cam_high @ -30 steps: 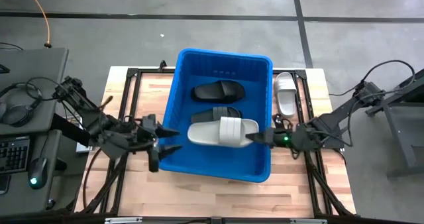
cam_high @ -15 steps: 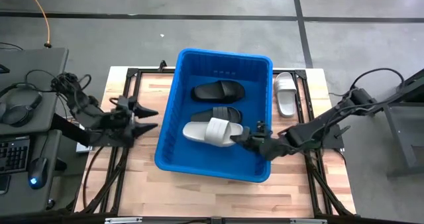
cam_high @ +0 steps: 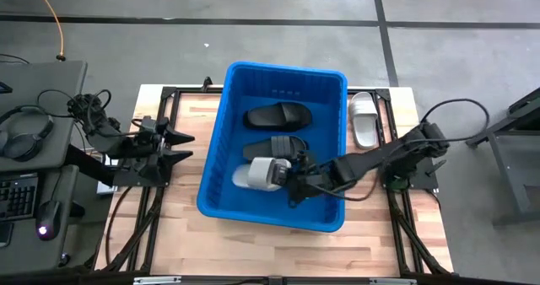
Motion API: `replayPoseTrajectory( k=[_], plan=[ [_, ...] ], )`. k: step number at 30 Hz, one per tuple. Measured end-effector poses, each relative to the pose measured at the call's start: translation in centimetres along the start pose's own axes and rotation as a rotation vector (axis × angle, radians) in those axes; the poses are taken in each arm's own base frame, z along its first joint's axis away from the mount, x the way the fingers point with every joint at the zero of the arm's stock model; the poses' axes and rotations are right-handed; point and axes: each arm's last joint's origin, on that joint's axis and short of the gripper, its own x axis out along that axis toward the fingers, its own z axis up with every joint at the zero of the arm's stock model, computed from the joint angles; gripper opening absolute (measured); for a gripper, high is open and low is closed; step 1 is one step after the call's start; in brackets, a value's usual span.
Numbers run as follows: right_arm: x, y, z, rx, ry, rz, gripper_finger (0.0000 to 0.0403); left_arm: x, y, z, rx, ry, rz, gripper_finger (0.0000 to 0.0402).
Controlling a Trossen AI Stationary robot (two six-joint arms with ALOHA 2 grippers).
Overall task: Pick and place slides into bin
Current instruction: Put the gray slide into the blue container
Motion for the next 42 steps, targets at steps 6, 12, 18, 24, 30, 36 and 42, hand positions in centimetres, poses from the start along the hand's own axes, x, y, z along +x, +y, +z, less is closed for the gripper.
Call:
replayPoseTrajectory(
  k=[6, 12, 18, 24, 30, 36, 42],
  plan=[
    [2.2, 0.1, -0.2, -0.008, 0.045, -0.052, 0.0001, 0.1, -0.4, 0.3, -0.015, -0.008, -0.051, 0.0253],
    [4.2, -1.7, 0.1, -0.019, 0.091, -0.166, 0.0001, 0.1, -0.6, 0.4, -0.013, -0.005, -0.093, 0.0253],
    [4.3, -3.9, 0.4, -0.040, 0.111, -0.347, 0.0001, 0.1, -0.6, 0.5, 0.000, -0.018, -0.100, 0.0253],
    [4.4, -4.1, 0.9, -0.070, 0.130, -0.395, 0.0005, 0.1, -0.6, 0.5, 0.011, -0.019, -0.100, 0.0253],
    [4.7, -4.2, 1.9, -0.092, 0.128, -0.431, 0.0018, 0.1, -0.6, 0.6, 0.018, -0.021, -0.100, 0.0253],
    [5.0, -4.2, 2.5, -0.113, 0.161, -0.449, 0.0044, 0.0, -0.7, 0.5, 0.020, -0.013, -0.116, 0.0253],
    [4.9, -4.3, 2.6, -0.153, 0.166, -0.465, 0.0091, 0.1, -0.7, 0.5, 0.026, -0.008, -0.113, 0.0253]
  ],
)
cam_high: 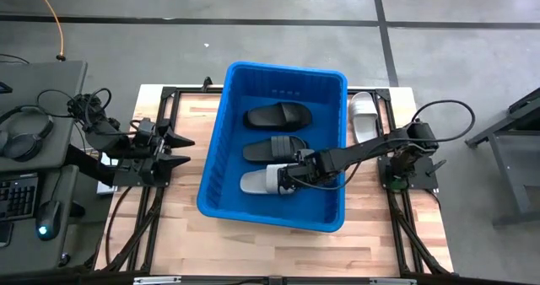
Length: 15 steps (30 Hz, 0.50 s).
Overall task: Pick and place slides into bin
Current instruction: Put the gray slide into the blue container
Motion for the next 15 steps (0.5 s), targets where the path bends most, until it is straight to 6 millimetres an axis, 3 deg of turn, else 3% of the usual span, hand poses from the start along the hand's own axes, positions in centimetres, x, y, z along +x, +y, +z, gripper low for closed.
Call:
replayPoseTrajectory(
  k=[15],
  plan=[
    [-0.1, -1.4, -0.3, -0.010, 0.037, -0.140, 0.0198, 0.0, 0.0, -0.1, 0.005, 0.003, 0.007, 0.0253]
  ],
)
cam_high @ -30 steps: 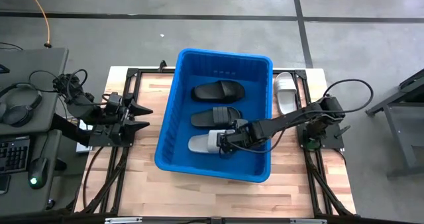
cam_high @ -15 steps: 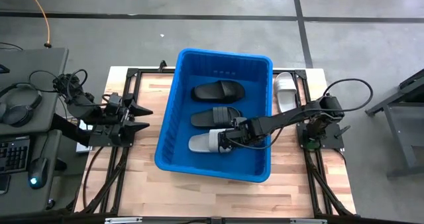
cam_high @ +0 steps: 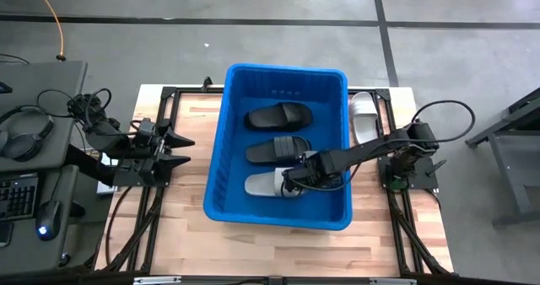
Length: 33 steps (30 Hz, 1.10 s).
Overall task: Pick and place slides into bin
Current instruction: Put the gray slide into the blue container
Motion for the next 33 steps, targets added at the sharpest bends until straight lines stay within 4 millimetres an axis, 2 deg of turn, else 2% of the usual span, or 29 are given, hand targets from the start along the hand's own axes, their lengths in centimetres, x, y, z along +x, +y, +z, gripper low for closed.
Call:
replayPoseTrajectory(
  k=[10, 16, 20, 24, 28, 33],
  plan=[
    [-0.3, 0.4, 0.4, -0.132, 0.022, 0.019, 0.0211, 0.0, 0.0, 0.0, 0.004, 0.002, 0.007, 0.0253],
    [-0.8, 3.1, 0.6, -0.279, 0.005, 0.306, 0.0212, 0.0, 0.1, -0.1, 0.021, 0.004, 0.026, 0.0253],
    [-1.6, 4.4, 0.5, -0.461, 0.032, 0.478, 0.0209, 0.0, 0.2, -0.3, 0.033, 0.017, 0.031, 0.0253],
    [-3.1, 4.9, 0.5, -0.628, 0.129, 0.635, 0.0211, 0.0, 0.3, -0.4, 0.036, 0.027, 0.036, 0.0253],
    [-5.3, 4.3, 0.7, -0.652, 0.184, 0.720, 0.0211, 0.0, 0.3, -0.4, 0.038, 0.030, 0.037, 0.0253],
    [-9.0, 3.2, 0.7, -0.632, 0.234, 0.871, 0.0211, 0.0, 0.3, -0.4, 0.038, 0.031, 0.038, 0.0253]
  ],
)
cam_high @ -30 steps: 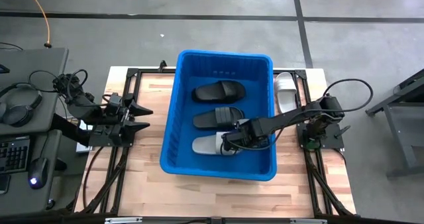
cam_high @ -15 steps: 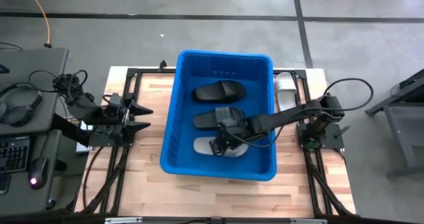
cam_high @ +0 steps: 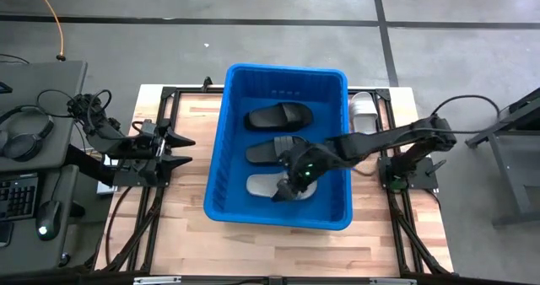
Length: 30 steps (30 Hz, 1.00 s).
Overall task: Pick and place slides into bin
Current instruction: Put the gray slide into the blue container
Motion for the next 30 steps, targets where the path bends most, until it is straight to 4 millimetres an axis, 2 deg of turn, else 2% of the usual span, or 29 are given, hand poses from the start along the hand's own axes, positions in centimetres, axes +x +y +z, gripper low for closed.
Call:
replayPoseTrajectory(
  k=[5, 10, 15, 22, 25, 30],
  plan=[
    [-4.2, 1.7, -1.2, -0.070, -0.045, 0.059, 0.0211, 0.0, 0.0, 0.0, 0.000, 0.001, 0.000, 0.0253],
    [-7.7, 3.6, -3.9, -0.132, -0.037, 0.157, 0.0211, 0.0, 0.0, -0.1, 0.006, 0.007, 0.003, 0.0253],
    [-10.2, 2.2, -7.2, -0.073, -0.027, -0.078, 0.0211, 0.0, 0.1, -0.1, 0.009, 0.008, 0.016, 0.0253],
    [-14.8, 1.5, -10.9, -0.049, 0.006, -0.136, 0.0211, 0.0, 0.1, -0.1, 0.003, 0.004, 0.023, 0.0253],
    [-16.9, 0.5, -12.1, -0.074, 0.065, -0.194, 0.0211, 0.0, 0.1, -0.1, 0.005, 0.006, 0.024, 0.0253],
    [-19.3, -2.2, -13.4, -0.114, 0.137, -0.433, 0.0211, 0.0, 0.2, -0.1, -0.017, -0.001, 0.042, 0.0253]
  ],
)
